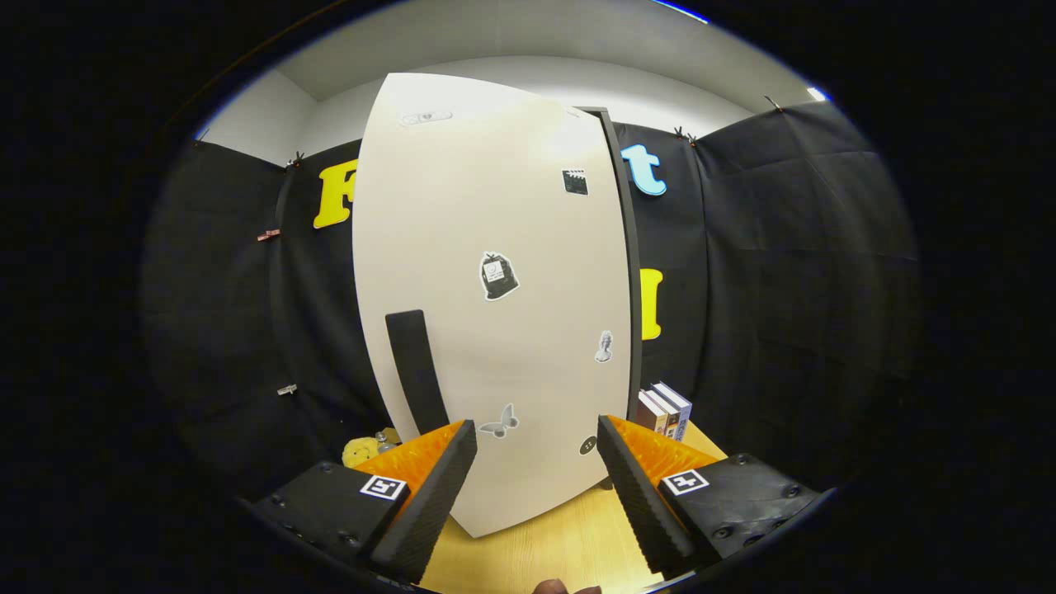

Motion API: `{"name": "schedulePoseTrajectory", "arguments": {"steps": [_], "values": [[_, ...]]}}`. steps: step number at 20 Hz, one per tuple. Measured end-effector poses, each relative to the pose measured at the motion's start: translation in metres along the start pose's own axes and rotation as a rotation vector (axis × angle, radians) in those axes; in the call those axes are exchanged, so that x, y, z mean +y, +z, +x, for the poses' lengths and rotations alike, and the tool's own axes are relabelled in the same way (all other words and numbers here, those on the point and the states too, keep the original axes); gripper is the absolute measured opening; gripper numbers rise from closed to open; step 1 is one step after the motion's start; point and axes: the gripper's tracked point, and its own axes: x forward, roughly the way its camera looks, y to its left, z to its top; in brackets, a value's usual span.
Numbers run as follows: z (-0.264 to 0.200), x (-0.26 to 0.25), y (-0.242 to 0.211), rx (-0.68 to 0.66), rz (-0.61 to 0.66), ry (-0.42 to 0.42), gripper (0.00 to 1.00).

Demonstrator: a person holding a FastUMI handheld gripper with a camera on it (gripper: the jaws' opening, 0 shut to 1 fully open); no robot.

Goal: Open the shoe cabinet door, grab the shoes and put them into the shoe cabinet, then close the shoe cabinet door.

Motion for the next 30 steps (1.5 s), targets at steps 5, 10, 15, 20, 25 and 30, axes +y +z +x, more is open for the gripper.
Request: {"name": "schedulePoseTrajectory", "arguments": {"steps": [5,10,15,20,25,30], "values": [[0.0,0.006,0.01,-0.026,0.012,0.01,0.97],[-0.003,0.007,0.019,-0.045,-0.005,0.017,0.96],[-0.006,0.004,0.018,-0.043,-0.001,0.013,0.96],[-0.009,0.002,0.02,-0.048,-0.003,0.005,0.96],[-0.011,0.001,0.017,-0.042,-0.001,0.003,0.96],[-0.013,0.002,0.018,-0.043,-0.008,0.002,0.96]]}}
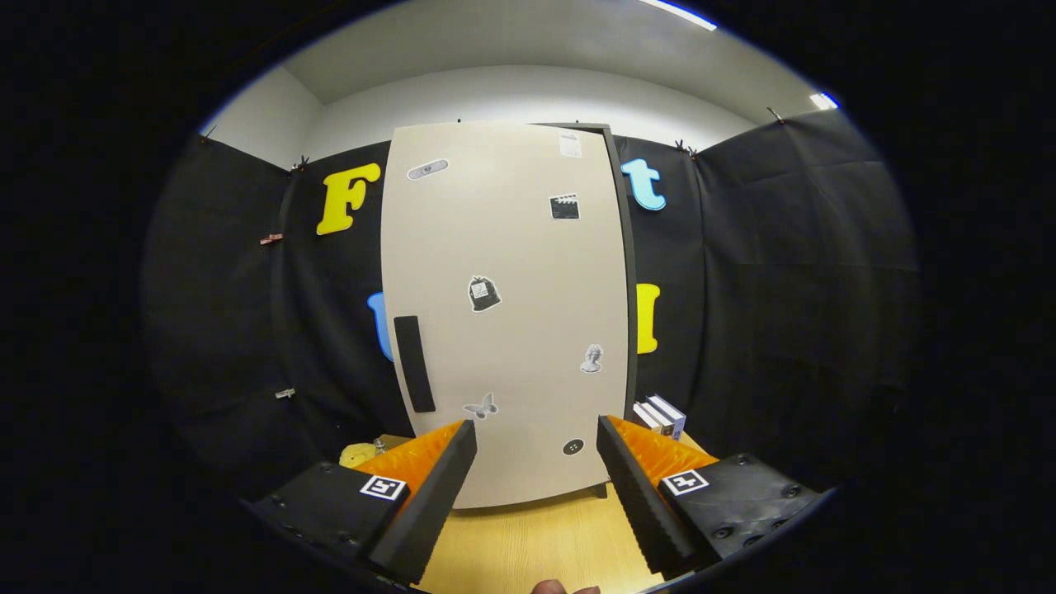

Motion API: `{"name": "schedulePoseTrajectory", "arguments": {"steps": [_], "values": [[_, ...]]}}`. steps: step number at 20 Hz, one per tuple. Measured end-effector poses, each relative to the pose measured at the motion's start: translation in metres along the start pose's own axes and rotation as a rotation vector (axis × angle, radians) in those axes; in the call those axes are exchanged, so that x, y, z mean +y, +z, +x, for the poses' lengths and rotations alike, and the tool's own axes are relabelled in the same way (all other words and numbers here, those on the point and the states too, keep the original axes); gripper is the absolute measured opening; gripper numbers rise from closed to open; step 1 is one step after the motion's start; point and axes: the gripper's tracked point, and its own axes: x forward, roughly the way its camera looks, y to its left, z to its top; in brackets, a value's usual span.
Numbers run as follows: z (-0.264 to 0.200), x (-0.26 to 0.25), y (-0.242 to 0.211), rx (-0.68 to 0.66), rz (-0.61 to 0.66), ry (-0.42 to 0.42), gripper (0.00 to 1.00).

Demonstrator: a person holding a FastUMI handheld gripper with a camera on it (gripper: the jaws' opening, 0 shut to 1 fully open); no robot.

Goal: Open the shoe cabinet door, grab the shoes and put them into the shoe cabinet, then close the shoe cabinet door.

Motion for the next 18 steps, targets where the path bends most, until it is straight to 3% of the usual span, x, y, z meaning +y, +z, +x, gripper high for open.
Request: {"name": "schedulePoseTrajectory", "arguments": {"steps": [18], "values": [[-0.0019,-0.0037,-0.0007,0.005,-0.002,-0.008,0.96]]}}
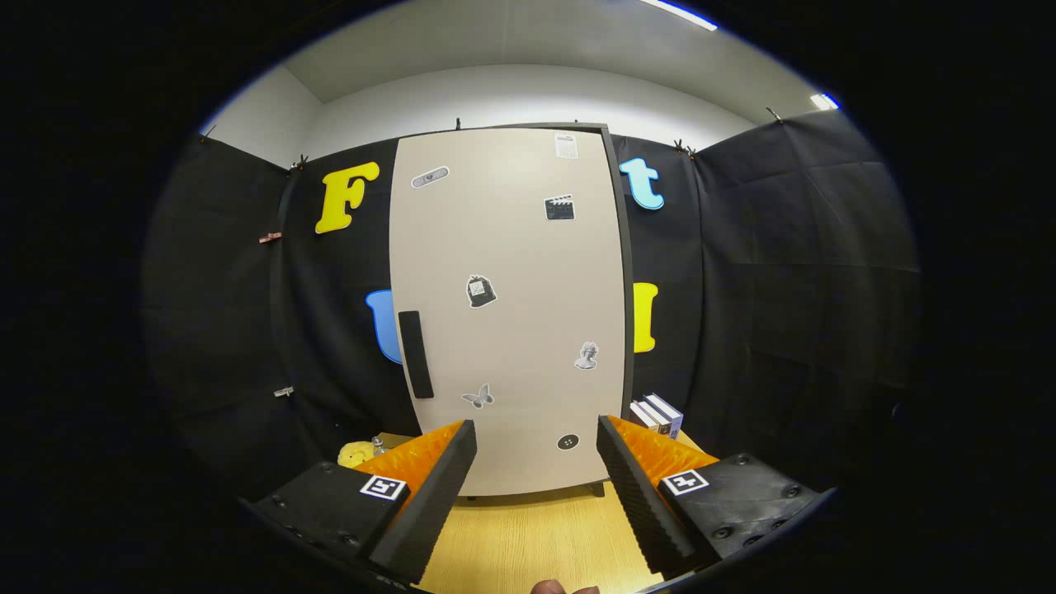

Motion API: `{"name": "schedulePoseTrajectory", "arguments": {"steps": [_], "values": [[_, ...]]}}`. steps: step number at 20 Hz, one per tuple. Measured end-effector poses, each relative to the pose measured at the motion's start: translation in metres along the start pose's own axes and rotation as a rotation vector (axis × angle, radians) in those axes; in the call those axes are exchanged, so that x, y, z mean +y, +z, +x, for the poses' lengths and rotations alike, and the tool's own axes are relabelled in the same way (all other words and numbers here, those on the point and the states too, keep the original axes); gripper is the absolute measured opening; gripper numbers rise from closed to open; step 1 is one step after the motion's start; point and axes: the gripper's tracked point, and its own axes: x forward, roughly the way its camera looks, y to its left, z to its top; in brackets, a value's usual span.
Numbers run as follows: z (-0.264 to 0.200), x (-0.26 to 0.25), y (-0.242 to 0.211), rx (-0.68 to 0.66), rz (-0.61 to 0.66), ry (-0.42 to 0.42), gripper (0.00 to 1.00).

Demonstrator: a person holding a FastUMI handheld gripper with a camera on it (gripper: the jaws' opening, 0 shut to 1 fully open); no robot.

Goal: Open the shoe cabinet door, grab the shoes and put them into the shoe cabinet, then close the shoe cabinet door.

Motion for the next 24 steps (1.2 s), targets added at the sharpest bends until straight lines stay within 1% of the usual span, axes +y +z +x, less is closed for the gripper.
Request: {"name": "schedulePoseTrajectory", "arguments": {"steps": [24], "values": [[0.01,-0.011,0.002,-0.005,0.0,0.001,0.96]]}}
